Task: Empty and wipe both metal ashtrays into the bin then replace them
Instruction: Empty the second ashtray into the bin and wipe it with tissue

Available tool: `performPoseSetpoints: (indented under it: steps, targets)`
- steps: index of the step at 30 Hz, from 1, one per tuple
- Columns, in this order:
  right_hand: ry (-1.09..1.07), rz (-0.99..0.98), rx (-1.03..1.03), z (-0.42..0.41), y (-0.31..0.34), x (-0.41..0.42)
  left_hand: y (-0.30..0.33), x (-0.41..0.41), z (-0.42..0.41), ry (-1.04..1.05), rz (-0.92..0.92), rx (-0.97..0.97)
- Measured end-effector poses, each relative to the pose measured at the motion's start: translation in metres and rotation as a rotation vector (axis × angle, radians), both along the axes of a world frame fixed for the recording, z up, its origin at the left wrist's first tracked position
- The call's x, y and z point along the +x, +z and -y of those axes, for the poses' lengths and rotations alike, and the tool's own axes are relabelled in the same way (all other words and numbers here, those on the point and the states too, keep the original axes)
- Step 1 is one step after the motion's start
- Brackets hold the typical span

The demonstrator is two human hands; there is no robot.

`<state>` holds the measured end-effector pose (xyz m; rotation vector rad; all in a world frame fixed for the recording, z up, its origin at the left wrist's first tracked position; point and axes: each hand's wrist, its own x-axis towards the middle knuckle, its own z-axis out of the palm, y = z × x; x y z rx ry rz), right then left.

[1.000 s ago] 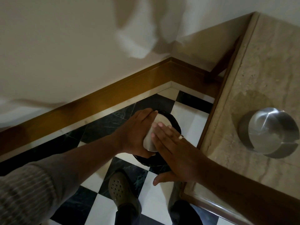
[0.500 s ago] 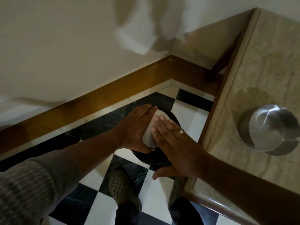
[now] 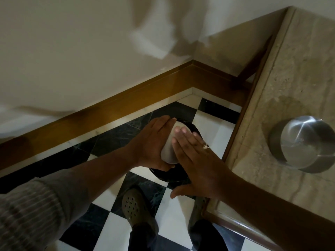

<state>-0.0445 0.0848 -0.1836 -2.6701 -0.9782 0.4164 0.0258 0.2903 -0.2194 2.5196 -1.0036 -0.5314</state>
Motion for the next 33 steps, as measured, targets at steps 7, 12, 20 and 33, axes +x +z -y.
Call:
performPoseSetpoints:
  steps: [7,12,20,33]
  targets:
    - [0.013,-0.04,-0.033,0.002,0.001,-0.001,-0.003,-0.004,0.005,0.011,0.004,-0.056]
    - [-0.002,-0.004,0.011,0.001,0.002,-0.002,-0.003,-0.006,0.002,0.009,0.008,-0.075]
    - [0.028,0.049,0.057,0.002,0.003,0.001,-0.001,-0.006,-0.002,0.021,-0.01,-0.039]
    - [-0.078,0.107,0.053,-0.003,0.004,-0.002,-0.001,0.004,0.003,0.008,0.022,-0.064]
